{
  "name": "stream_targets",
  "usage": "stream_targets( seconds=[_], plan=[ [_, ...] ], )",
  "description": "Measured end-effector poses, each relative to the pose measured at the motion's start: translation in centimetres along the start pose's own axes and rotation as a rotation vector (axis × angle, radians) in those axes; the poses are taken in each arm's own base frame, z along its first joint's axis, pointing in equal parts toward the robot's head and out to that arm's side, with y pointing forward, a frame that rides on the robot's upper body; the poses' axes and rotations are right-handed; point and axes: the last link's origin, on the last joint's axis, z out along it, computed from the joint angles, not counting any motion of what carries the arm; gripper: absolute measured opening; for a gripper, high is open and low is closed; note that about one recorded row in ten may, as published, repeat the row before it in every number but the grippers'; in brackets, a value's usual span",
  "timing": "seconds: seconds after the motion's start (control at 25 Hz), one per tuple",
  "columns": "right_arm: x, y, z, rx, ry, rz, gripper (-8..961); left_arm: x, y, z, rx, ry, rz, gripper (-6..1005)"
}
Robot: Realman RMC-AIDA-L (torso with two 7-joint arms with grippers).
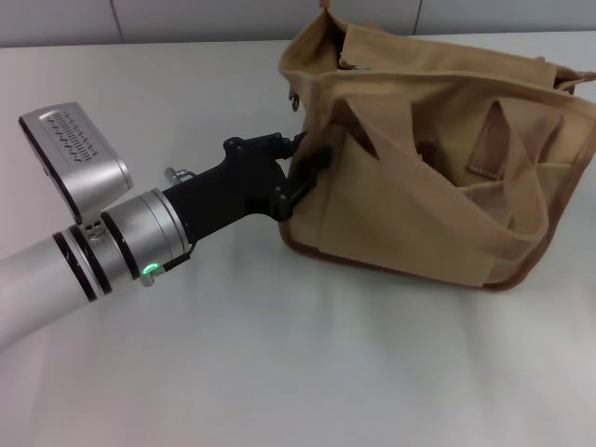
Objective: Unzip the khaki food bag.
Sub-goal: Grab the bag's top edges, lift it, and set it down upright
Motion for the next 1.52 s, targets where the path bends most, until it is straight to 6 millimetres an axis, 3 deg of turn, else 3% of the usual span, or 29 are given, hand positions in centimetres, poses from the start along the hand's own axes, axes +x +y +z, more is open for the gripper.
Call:
stream_targets(
  seconds=[0.48,0.84,1.2,1.52],
  plan=[
    [0.0,-0.1,0.1,0.0,-0.006,-0.002,788,0.4,0.3,-1.4,0.001,0.077,0.007,88],
    [0.4,0.1,1.5,-0.012,-0.053,0.092,788,2.4,-0.4,-5.5,-0.022,0.224,0.045,63],
    [0.4,-1.4,6.7,-0.026,-0.18,0.339,787,5.3,-0.8,-6.5,-0.124,0.28,0.144,59],
    [1.9,-0.2,13.2,-0.282,0.0,0.275,786,6.2,-0.4,-5.8,-0.204,0.26,0.202,59]
  ],
)
